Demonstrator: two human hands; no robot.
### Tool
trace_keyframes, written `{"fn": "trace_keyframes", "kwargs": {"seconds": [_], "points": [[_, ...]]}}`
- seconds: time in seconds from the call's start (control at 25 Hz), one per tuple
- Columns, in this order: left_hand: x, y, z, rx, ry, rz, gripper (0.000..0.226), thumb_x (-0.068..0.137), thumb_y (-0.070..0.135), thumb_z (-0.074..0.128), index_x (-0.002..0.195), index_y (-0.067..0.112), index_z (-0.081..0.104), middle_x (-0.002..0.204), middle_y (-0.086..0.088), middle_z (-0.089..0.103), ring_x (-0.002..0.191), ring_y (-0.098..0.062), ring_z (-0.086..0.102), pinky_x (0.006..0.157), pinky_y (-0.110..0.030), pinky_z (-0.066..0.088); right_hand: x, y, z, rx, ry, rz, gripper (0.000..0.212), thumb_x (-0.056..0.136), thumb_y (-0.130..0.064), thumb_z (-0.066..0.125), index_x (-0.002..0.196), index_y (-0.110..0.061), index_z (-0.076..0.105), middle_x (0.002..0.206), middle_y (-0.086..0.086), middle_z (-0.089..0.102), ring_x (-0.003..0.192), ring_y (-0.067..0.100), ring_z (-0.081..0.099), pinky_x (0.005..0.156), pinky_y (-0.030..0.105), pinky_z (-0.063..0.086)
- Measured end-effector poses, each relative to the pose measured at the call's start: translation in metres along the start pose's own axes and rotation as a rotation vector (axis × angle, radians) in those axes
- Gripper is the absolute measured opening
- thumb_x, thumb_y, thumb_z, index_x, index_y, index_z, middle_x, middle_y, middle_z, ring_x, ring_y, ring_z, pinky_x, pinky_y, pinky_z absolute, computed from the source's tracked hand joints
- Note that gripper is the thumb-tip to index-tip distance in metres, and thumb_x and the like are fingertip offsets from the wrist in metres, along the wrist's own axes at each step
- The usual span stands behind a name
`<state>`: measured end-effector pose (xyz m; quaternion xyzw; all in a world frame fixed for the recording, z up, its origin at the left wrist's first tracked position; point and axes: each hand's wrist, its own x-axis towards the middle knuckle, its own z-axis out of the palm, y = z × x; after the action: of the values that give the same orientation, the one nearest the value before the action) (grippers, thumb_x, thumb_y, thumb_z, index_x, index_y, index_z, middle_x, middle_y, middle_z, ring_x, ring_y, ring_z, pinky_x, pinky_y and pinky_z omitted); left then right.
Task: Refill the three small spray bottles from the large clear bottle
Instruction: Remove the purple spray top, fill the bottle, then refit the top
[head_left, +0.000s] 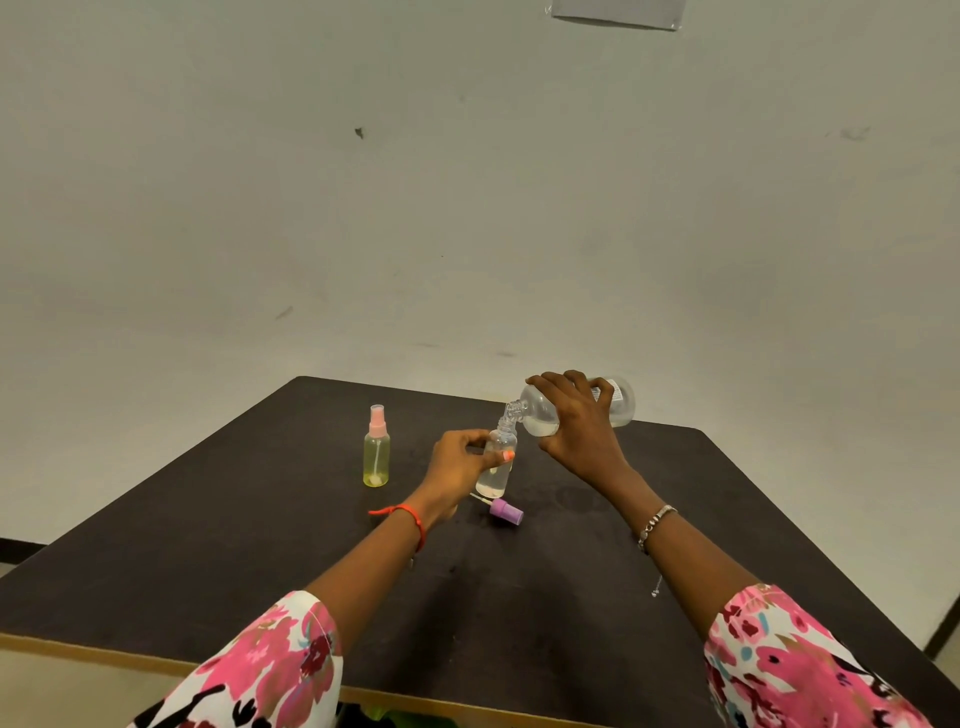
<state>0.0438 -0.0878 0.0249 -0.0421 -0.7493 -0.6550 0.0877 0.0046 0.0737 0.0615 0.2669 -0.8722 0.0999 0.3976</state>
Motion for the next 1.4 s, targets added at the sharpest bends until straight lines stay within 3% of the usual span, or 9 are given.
{"fn": "trace_keyframes", "kwargs": {"seconds": [0.48,0.8,1.04,1.2,1.4], "points": [[-0.0004,-0.0031,-0.0021,-0.016,-0.005,-0.006,0.038,0.080,0.012,0.068,0.117,0.006,0.061,0.116,-0.011,0.064,0.096,-0.016,0.060,0.070,-0.017,0.049,0.0005,-0.0023,0.0023,-0.013,0.011,-0.013,0.057,0.062,-0.014,0.075,0.116,-0.015,0.056,0.116,0.005,0.063,0.109,0.031,0.054,0.087,0.033,0.017],[-0.0018,-0.0016,-0.0011,-0.028,-0.004,-0.008,0.036,0.080,0.010,0.067,0.116,0.006,0.062,0.107,-0.007,0.064,0.087,-0.012,0.059,0.065,-0.015,0.047,0.0004,-0.0029,0.0010,-0.012,-0.001,-0.013,0.057,0.063,-0.014,0.073,0.117,-0.015,0.056,0.118,0.005,0.062,0.111,0.031,0.052,0.088,0.033,0.016],[-0.0012,-0.0021,-0.0007,-0.023,-0.003,0.000,0.034,0.080,0.011,0.068,0.114,0.007,0.063,0.108,-0.007,0.065,0.090,-0.013,0.059,0.068,-0.016,0.047,0.0009,-0.0012,0.0021,-0.019,-0.002,-0.011,0.058,0.062,-0.015,0.074,0.117,-0.016,0.056,0.118,0.005,0.062,0.110,0.031,0.053,0.088,0.033,0.016],[-0.0004,-0.0039,-0.0013,-0.030,-0.002,-0.005,0.035,0.080,0.012,0.068,0.114,0.007,0.063,0.112,-0.010,0.066,0.093,-0.017,0.061,0.078,-0.026,0.052,0.0009,-0.0016,0.0021,-0.012,0.000,-0.011,0.058,0.062,-0.014,0.074,0.117,-0.015,0.056,0.118,0.005,0.062,0.110,0.031,0.053,0.088,0.034,0.016],[-0.0002,-0.0061,-0.0019,-0.029,-0.005,-0.007,0.037,0.079,0.012,0.069,0.115,0.006,0.063,0.115,-0.012,0.065,0.095,-0.018,0.062,0.077,-0.026,0.052,0.0001,-0.0014,0.0039,0.002,-0.014,-0.003,0.059,0.063,-0.015,0.074,0.119,-0.015,0.055,0.120,0.005,0.061,0.114,0.031,0.051,0.089,0.034,0.016]]}}
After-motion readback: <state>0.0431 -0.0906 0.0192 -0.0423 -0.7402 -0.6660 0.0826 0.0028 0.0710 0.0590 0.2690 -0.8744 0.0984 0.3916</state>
